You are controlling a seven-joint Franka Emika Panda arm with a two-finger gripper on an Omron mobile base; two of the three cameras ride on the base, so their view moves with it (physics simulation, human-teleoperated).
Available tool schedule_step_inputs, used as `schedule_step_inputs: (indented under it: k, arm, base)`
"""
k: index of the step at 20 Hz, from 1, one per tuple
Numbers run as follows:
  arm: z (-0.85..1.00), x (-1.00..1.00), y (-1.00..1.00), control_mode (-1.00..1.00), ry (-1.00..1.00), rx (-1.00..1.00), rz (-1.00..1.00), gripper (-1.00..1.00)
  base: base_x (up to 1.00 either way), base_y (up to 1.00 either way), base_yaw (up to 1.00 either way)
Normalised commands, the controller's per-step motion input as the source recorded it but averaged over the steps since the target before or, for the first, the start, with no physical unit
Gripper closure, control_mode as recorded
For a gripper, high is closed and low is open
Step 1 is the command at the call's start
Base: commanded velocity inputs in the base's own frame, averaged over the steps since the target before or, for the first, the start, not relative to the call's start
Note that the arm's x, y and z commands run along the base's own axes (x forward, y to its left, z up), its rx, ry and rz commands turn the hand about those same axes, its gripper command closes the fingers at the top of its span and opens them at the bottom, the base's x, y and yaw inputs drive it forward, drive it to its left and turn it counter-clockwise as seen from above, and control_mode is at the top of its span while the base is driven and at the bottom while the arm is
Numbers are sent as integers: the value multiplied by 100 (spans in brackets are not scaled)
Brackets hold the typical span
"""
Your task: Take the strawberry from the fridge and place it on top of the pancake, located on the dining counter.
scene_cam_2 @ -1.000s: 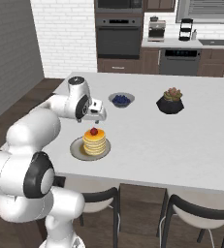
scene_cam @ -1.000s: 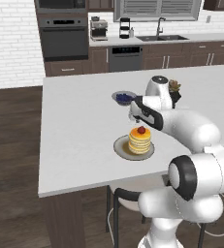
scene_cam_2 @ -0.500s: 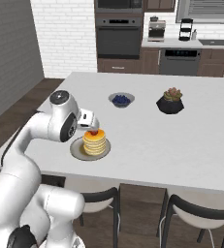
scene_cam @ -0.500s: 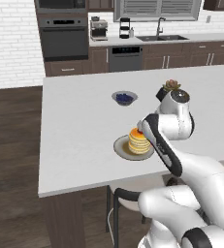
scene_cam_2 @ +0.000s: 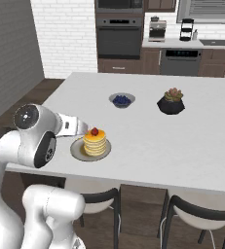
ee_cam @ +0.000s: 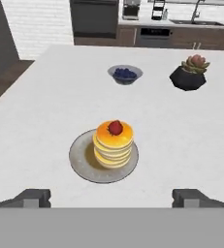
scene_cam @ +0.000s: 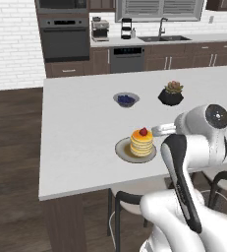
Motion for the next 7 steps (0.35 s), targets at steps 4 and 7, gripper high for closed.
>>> schedule_step_inputs:
  k: [4, 7]
  arm:
    - [100, -74, 0, -100, -20, 0, 0, -100]
    - [100, -55, 0, -100, -11, 0, 0, -100]
  base:
    - [0, 0, 0]
    - [0, 0, 0]
